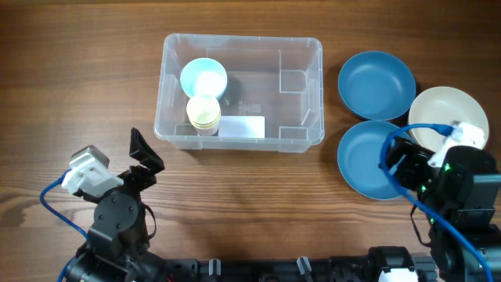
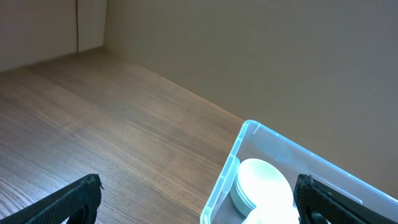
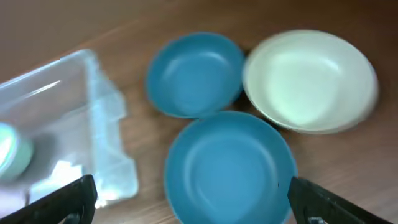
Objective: Pack container
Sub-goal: 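Move the right gripper to the lower teal bowl rim and grasp it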
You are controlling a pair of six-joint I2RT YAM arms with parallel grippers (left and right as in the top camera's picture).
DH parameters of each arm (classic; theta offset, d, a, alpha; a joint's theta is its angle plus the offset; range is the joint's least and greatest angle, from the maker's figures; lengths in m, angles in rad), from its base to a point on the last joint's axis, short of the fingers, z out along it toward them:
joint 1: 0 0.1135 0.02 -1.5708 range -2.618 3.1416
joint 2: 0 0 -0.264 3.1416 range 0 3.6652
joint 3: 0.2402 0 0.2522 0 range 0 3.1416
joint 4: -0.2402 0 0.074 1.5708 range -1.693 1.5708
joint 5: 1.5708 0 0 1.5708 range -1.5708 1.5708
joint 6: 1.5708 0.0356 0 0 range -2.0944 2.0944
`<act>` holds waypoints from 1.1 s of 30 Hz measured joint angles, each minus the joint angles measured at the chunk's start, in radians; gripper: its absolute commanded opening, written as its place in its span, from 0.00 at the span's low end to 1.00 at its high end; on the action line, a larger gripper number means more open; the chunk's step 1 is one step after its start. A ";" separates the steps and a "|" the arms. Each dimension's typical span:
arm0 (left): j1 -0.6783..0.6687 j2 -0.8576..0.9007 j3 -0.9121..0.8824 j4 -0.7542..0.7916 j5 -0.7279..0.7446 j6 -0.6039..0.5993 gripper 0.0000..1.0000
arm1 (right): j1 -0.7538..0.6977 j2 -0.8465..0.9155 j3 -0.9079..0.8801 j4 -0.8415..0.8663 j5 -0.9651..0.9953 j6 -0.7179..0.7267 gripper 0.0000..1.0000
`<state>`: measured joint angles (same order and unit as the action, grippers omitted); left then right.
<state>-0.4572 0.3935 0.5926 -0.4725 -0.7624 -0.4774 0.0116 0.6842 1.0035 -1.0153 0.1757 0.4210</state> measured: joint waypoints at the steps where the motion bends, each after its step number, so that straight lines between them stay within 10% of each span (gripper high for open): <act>1: 0.000 0.000 0.000 0.000 0.000 0.000 1.00 | 0.000 0.004 -0.007 -0.002 0.032 0.042 1.00; 20: 0.000 0.000 0.000 0.000 0.000 0.000 1.00 | -0.205 0.595 -0.043 0.077 -0.031 0.022 1.00; 33: 0.000 0.000 0.000 0.000 0.000 0.000 1.00 | -0.374 0.629 -0.045 0.134 -0.090 -0.084 1.00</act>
<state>-0.4572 0.3935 0.5926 -0.4721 -0.7624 -0.4774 -0.3626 1.3128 0.9585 -0.8818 0.0856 0.3374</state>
